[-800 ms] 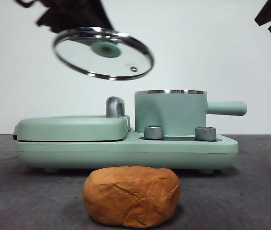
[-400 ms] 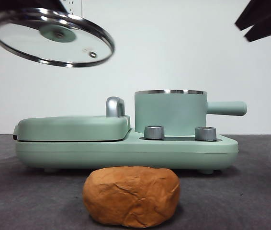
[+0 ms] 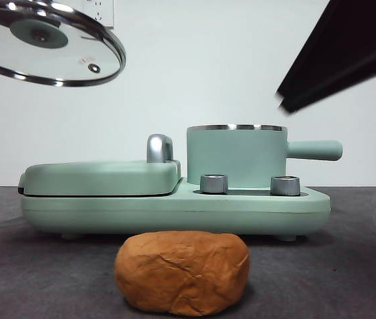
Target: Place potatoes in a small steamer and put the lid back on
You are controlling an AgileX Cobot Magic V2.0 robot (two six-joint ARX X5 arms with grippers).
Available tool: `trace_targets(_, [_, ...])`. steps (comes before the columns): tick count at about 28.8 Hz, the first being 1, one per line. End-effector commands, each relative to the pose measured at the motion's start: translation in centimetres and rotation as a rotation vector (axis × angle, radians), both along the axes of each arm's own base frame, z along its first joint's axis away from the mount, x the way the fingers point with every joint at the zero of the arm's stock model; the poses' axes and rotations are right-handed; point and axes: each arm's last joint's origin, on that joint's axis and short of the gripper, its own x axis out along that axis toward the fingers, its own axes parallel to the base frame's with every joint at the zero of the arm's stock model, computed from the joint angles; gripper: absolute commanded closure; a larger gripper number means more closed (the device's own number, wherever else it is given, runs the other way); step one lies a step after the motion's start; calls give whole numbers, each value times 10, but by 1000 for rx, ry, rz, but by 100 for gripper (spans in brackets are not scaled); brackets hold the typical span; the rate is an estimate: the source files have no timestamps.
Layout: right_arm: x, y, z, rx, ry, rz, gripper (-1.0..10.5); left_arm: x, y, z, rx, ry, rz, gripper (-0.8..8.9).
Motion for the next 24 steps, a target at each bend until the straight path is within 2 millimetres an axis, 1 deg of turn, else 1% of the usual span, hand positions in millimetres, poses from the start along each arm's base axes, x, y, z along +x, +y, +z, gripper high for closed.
trace_targets(1, [2,17,-4,-29,-15,65,582,-1,1,9,-37,-53,8,804])
trace_targets(5, [4,38,-19,-67,-13,127,580,-1,1,9,-35,-53,12,804])
trace_targets(11, [10,63,-42,-129,-35,148,580,-1,1,9,-34,-54,14,804])
trace_targets(17, [18,78,-63,-154,-18,165,580,-1,1,9,-26,-60,11,804])
trace_targets(22, [24,84,-78,-186,-11,154,581,-1,1,9,-13,-70,12,805])
trace_targets(24, [24,85,-82,-201,4,151,599,-1,1,9,-9,-72,22,804])
